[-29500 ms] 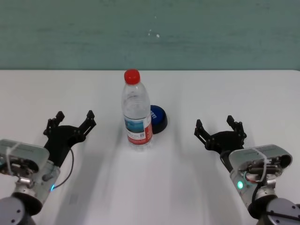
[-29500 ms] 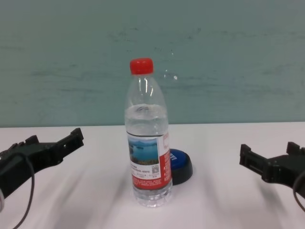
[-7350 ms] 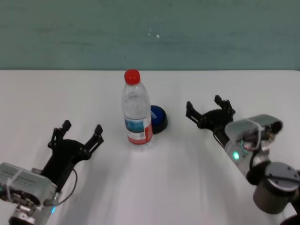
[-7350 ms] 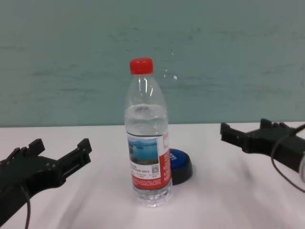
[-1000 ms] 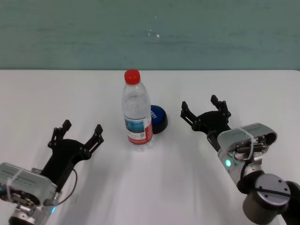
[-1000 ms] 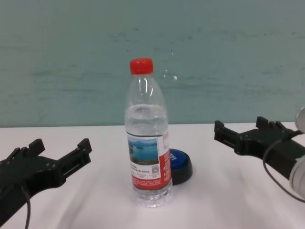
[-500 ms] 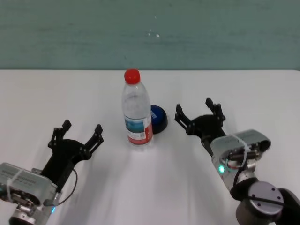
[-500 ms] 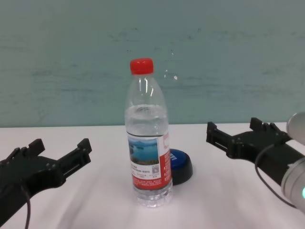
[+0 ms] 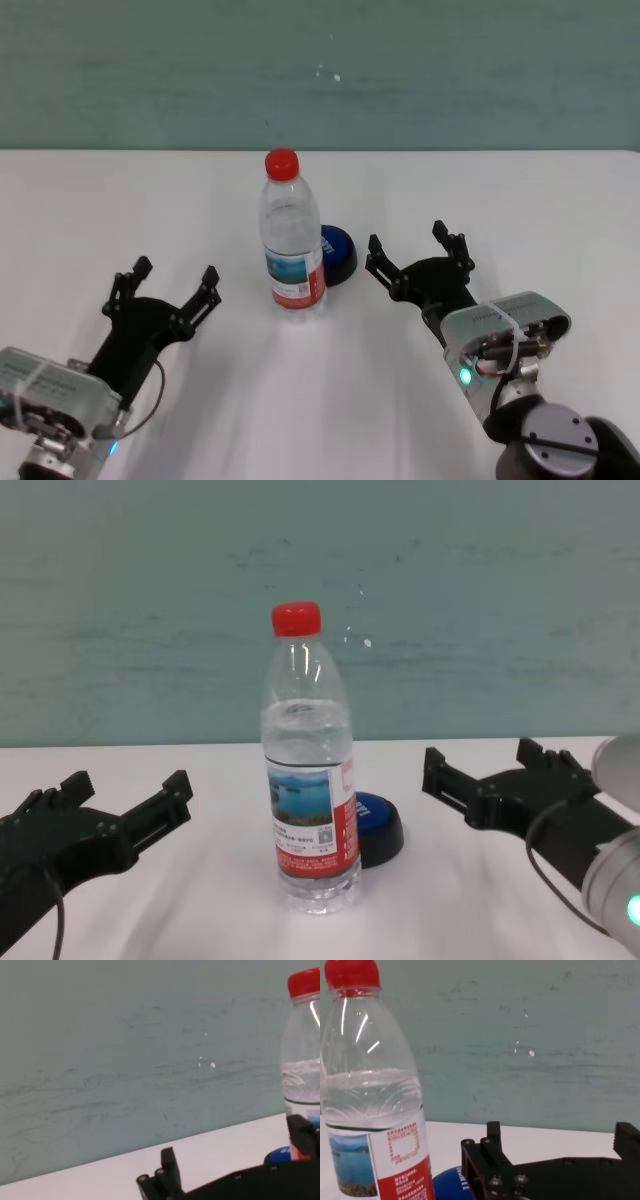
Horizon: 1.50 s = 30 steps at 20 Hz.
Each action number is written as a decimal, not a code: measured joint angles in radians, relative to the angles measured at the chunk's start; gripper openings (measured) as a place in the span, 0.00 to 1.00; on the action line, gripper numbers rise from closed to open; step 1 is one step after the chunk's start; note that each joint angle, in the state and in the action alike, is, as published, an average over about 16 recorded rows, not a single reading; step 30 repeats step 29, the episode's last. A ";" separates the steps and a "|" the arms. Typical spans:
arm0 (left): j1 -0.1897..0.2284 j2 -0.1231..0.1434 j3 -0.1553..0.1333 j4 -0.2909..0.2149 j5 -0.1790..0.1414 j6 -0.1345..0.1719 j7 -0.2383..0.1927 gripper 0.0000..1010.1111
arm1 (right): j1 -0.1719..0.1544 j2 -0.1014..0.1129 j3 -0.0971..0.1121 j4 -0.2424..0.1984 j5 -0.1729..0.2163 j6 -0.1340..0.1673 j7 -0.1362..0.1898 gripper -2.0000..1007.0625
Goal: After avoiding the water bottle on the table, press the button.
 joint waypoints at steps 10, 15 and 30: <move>0.000 0.000 0.000 0.000 0.000 0.000 0.000 1.00 | -0.017 -0.011 -0.005 -0.006 -0.009 -0.012 0.000 1.00; 0.000 0.000 0.000 0.000 0.000 0.000 0.000 1.00 | -0.018 -0.013 -0.006 -0.005 -0.009 -0.015 0.000 1.00; 0.000 0.000 0.000 0.000 0.000 0.000 0.000 1.00 | -0.017 -0.012 -0.006 -0.003 -0.009 -0.015 0.001 1.00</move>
